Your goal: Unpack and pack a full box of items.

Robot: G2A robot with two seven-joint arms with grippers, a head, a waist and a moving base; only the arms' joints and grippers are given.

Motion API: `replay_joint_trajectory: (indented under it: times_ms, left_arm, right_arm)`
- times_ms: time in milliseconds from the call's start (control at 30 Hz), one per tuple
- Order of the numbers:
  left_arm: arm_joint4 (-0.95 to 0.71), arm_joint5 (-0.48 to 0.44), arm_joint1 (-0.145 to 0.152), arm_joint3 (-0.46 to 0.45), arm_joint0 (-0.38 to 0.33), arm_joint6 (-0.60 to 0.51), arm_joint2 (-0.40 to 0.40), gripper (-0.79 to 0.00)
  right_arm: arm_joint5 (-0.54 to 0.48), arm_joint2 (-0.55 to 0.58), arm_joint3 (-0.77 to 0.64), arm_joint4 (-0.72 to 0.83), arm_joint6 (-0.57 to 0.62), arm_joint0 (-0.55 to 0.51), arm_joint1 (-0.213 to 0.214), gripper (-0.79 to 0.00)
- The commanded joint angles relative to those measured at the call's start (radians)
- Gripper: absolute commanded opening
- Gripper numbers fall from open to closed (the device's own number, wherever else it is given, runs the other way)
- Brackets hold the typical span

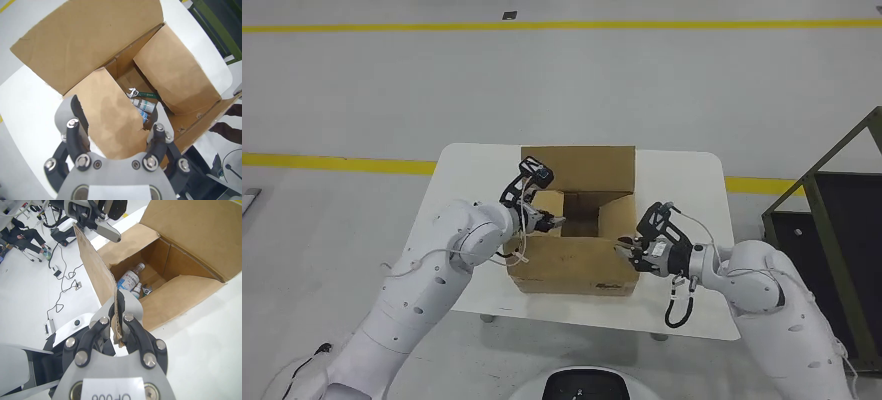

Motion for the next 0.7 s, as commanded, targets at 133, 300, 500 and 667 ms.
replay_joint_trajectory:
  times_ms: [133, 300, 500, 667]
  left_arm:
    - [0.005, -0.027, -0.013, 0.023, -0.023, -0.055, 0.041, -0.785]
    - [0.012, -0.087, -0.016, 0.007, -0.034, -0.113, 0.060, -0.776]
    - [-0.018, -0.158, -0.015, -0.023, -0.026, -0.174, 0.067, -0.770]
    - [-0.045, -0.229, -0.012, -0.067, -0.014, -0.218, 0.075, -0.733]
  right_arm:
    - [-0.005, -0.002, 0.001, 0.016, -0.032, -0.011, 0.005, -0.785]
    - [0.003, 0.002, 0.013, 0.053, -0.069, -0.019, 0.008, -0.419]
    - [0.004, 0.048, 0.022, 0.138, -0.124, -0.050, 0.016, -0.237]
    - [0.014, 0.120, 0.012, 0.210, -0.212, -0.094, 0.023, -0.431]
